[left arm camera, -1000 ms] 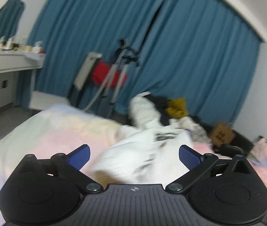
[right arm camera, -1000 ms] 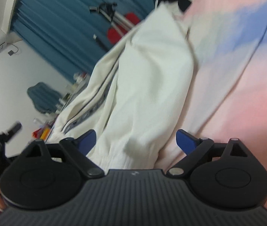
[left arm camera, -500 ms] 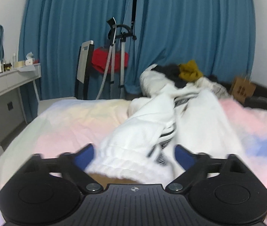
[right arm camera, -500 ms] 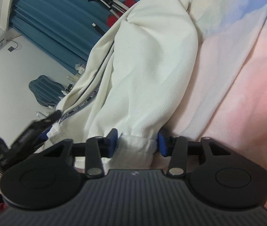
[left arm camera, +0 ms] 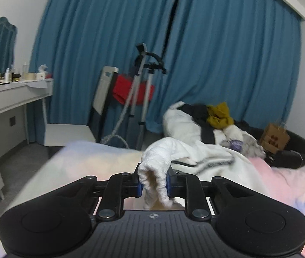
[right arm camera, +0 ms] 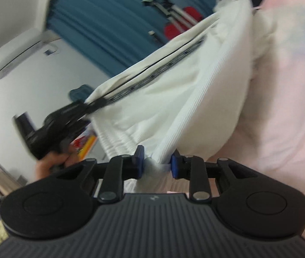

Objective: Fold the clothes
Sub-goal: 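Grasp the other ankle cuff with the right gripper while the left gripper holds its cuff, then lay both cuffs together on the bed and open both grippers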

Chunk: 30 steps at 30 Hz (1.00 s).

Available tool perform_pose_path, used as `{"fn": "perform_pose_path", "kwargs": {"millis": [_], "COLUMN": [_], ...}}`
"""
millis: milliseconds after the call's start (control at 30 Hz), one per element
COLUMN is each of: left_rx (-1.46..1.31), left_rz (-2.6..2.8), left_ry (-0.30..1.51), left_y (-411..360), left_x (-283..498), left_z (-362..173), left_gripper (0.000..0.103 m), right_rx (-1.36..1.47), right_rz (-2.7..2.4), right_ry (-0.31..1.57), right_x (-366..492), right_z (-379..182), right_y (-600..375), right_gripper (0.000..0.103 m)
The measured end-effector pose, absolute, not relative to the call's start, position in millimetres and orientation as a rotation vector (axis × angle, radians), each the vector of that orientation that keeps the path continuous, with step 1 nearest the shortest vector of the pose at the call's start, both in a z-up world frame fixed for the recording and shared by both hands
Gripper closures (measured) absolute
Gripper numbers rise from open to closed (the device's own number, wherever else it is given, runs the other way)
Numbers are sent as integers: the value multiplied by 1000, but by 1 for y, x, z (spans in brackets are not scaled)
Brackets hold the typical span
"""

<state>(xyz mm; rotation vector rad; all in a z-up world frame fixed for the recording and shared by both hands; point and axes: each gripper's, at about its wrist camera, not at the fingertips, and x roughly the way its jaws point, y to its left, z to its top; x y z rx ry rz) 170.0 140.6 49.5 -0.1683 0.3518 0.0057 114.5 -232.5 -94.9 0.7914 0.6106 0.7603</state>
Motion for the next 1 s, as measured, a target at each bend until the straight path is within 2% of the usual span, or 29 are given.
{"fn": "perform_pose_path", "kwargs": {"millis": [133,267,533,733,833,933,1000], "left_rx": [-179,-216,-244,-287,-295,-298,-294], "left_rz": [94,180,183,97,78,86,112], "left_ry": [372,419,574,618,615,603,581], "left_y": [183,233,300,328,332,331,324], "left_x": [185,214,296,315,305,290,273], "left_z": [54,35,-55,-85,-82,-77,-68], "left_gripper": [82,82,81,76,70,59,53], "right_rx": [804,784,681,600,458,319,285], "right_rz": [834,880,912,933,942,940,898], "right_ry": [637,686,750,796,808,781,754], "right_x": [114,127,156,178,174,171,164], "right_z": [-83,-93,-124,-146,-129,-111,-102], "right_y": [-183,-132,-87,-54,-54,-60,-71], "right_gripper": [76,76,76,73,71,61,46]}}
